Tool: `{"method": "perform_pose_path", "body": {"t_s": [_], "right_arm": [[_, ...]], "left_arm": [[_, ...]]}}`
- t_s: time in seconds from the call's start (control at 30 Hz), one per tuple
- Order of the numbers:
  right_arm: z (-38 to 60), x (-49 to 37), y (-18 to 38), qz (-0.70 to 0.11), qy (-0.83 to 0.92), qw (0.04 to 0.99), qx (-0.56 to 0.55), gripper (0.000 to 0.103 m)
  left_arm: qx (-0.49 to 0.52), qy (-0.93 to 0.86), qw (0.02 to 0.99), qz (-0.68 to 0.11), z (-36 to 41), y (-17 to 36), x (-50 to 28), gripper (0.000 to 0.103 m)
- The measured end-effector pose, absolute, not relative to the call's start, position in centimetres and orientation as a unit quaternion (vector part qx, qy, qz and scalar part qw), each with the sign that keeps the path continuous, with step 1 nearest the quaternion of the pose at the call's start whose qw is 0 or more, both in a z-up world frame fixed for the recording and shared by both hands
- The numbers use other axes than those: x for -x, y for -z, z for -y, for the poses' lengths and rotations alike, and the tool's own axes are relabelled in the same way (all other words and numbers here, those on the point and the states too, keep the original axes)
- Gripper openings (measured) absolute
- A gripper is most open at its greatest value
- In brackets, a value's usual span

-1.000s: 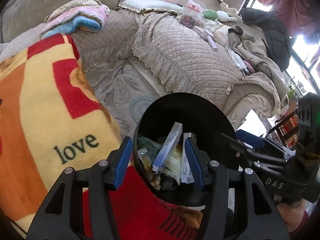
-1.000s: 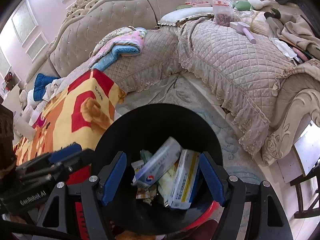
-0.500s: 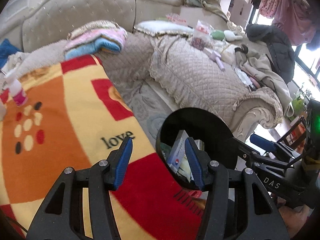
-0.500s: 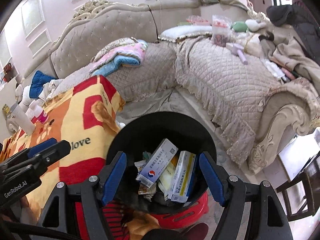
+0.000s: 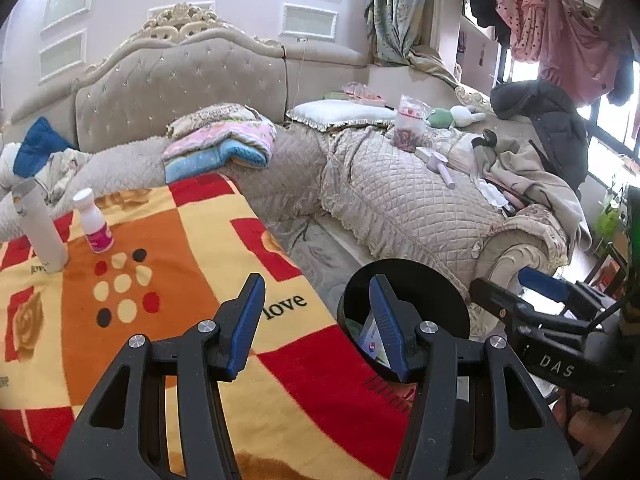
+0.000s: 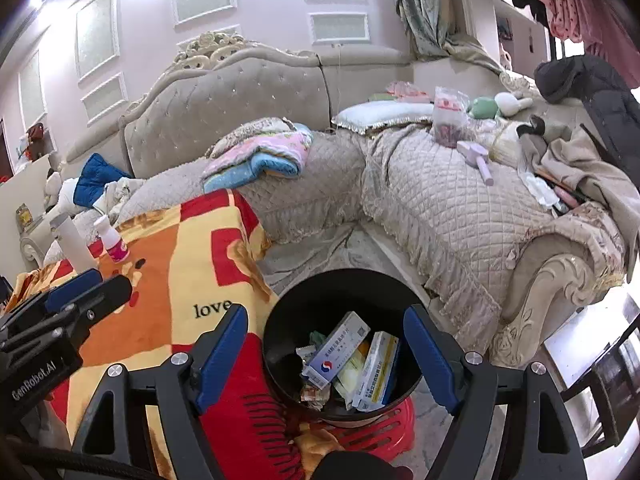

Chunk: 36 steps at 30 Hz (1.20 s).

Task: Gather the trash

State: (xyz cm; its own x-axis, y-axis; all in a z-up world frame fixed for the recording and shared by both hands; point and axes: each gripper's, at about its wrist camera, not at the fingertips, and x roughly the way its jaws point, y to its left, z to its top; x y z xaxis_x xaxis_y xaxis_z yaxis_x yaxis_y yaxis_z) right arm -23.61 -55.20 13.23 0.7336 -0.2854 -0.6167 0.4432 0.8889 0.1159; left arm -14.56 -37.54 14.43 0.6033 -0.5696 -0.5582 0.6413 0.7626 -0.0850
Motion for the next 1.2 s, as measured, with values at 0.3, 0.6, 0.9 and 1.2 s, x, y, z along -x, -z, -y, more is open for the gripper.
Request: {"method": "perform_pose_path", "body": {"t_s": [0.3, 0.6, 0.9, 1.2], "right_arm": [[53.5, 24.1, -14.9, -0.289, 0.200, 0.930, -0.109, 0.082], [52.8, 23.9, -15.1, -0.294, 0.201, 0.929, -0.099, 0.083], [52.6, 23.7, -15.2, -0.295, 0.201, 0.929, -0.099, 0.083], [52.6, 22.8, -15.1, -0.301, 0.195, 0.929, -0.096, 0.083]], "left_arm": [[-0.052, 0.326, 0.905, -0.268, 35.7, -15.4, 15.1, 0.053], [-0.051, 0.319, 0.910, -0.261, 35.1, -15.5, 15.2, 0.053], [-0.047, 0.313, 0.910, -0.269, 34.7, -15.1, 14.6, 0.053], [-0.047, 0.310, 0.909, -0.274, 34.6, -14.8, 14.2, 0.053]]}}
